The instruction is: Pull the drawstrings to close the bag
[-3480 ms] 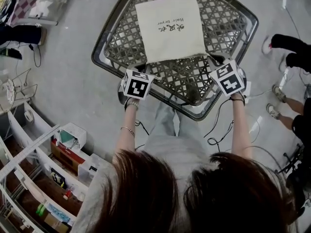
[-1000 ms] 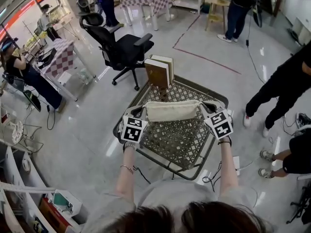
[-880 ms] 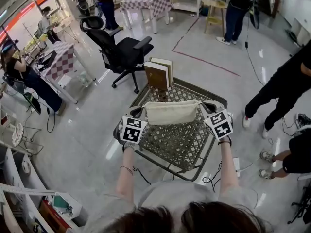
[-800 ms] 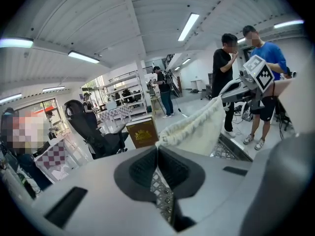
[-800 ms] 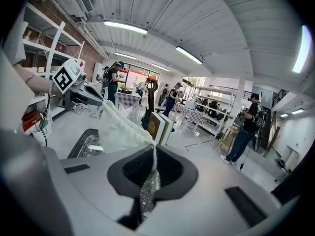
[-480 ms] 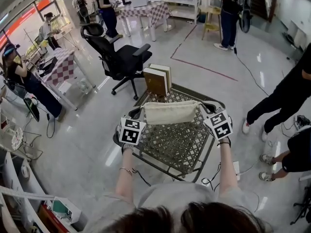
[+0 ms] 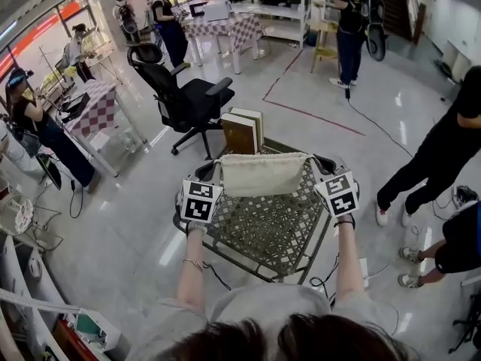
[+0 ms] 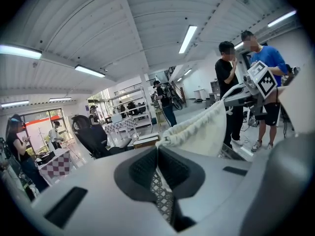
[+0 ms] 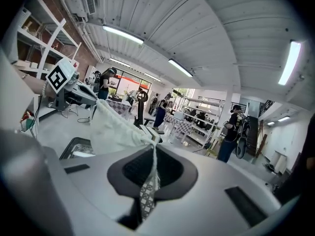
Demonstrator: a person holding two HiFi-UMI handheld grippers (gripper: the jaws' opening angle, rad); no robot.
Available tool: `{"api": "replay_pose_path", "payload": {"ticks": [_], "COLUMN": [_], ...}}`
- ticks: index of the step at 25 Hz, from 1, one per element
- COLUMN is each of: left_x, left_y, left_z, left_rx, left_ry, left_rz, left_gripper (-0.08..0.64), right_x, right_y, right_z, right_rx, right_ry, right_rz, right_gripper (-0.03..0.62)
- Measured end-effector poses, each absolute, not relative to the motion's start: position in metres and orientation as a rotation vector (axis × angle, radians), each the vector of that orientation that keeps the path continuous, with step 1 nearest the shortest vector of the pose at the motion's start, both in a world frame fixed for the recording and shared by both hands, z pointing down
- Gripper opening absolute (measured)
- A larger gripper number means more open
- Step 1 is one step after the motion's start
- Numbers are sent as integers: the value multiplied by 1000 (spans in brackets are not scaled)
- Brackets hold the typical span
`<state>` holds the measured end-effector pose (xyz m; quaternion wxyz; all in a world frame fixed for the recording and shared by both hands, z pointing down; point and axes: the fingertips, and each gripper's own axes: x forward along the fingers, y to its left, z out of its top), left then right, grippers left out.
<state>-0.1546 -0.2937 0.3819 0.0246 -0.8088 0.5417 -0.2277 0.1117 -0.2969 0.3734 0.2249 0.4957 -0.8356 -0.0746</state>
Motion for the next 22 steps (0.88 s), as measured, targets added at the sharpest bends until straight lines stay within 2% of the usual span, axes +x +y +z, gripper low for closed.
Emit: {"api": "replay_pose_path", "payload": {"ticks": [22], "left_x": [-156], "left_y": [-299], "left_z": [361], "left_rx": [-2489], "left_ry": [1717], "left_rz": [-592], "left_gripper": [28], "right_x": [136], "right_y": [-306], "right_z": [356], "right_rx": [1544], "right_ry": [-2301], "right_rz": [-166], "right_gripper": [25]}}
